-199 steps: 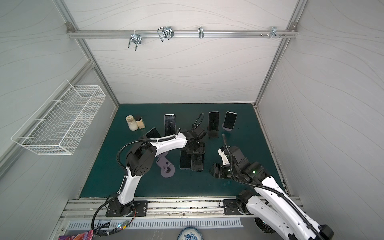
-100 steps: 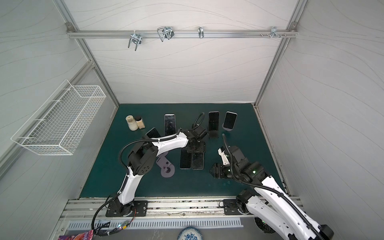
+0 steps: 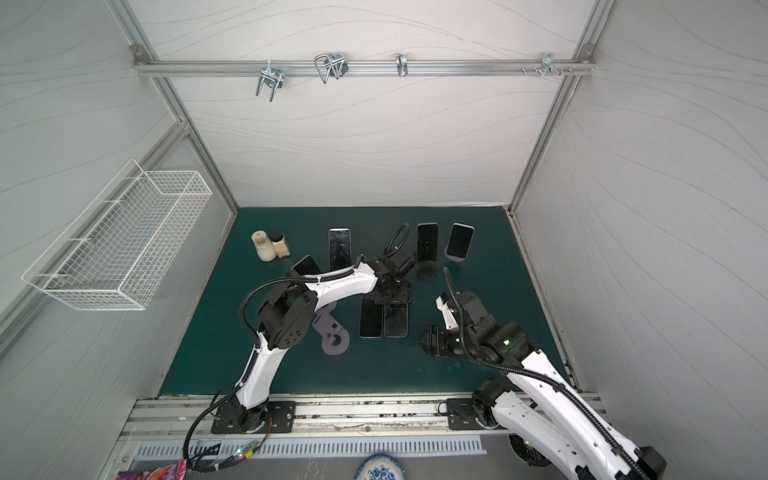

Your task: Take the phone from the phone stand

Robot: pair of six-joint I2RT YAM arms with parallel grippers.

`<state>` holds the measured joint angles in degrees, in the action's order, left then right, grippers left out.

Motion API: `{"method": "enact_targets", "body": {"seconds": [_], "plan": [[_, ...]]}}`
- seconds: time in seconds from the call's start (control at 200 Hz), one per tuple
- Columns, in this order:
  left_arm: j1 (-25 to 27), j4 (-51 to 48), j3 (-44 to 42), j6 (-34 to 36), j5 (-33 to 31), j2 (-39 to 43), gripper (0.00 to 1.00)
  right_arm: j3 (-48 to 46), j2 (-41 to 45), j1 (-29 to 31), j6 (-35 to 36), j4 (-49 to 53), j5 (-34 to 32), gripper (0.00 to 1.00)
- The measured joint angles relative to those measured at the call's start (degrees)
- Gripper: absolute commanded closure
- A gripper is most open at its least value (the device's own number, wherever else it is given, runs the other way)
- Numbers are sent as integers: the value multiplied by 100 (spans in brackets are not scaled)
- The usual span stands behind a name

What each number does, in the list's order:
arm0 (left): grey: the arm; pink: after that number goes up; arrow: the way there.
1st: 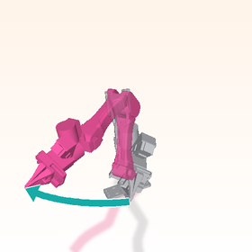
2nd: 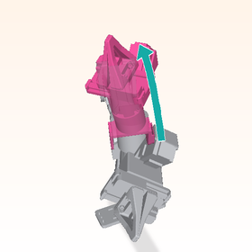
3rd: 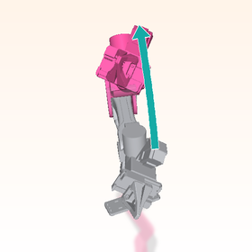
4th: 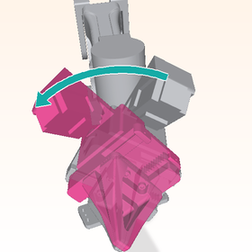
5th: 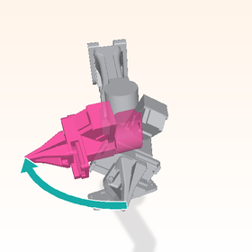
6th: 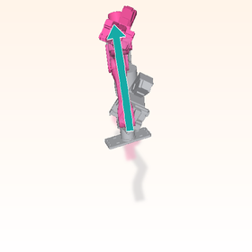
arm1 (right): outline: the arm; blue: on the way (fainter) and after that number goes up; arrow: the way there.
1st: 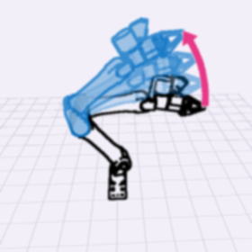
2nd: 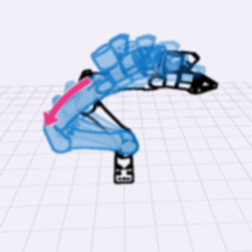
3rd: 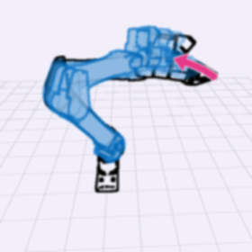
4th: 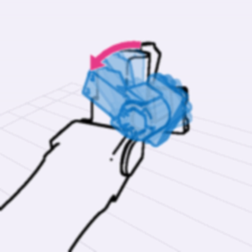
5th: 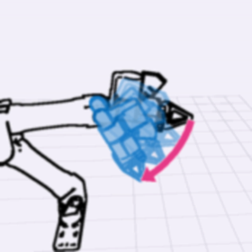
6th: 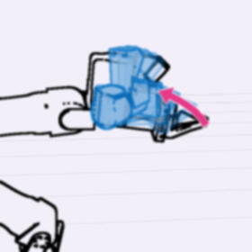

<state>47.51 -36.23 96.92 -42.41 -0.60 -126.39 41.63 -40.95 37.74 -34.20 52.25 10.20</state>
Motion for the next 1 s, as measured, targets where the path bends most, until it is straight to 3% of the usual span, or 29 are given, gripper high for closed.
{"method": "enact_targets", "body": {"seconds": [1.0], "plan": [[-13,-136,98,15,-76,-46,25,0,-90,0,15,-39,-28,31]]}}
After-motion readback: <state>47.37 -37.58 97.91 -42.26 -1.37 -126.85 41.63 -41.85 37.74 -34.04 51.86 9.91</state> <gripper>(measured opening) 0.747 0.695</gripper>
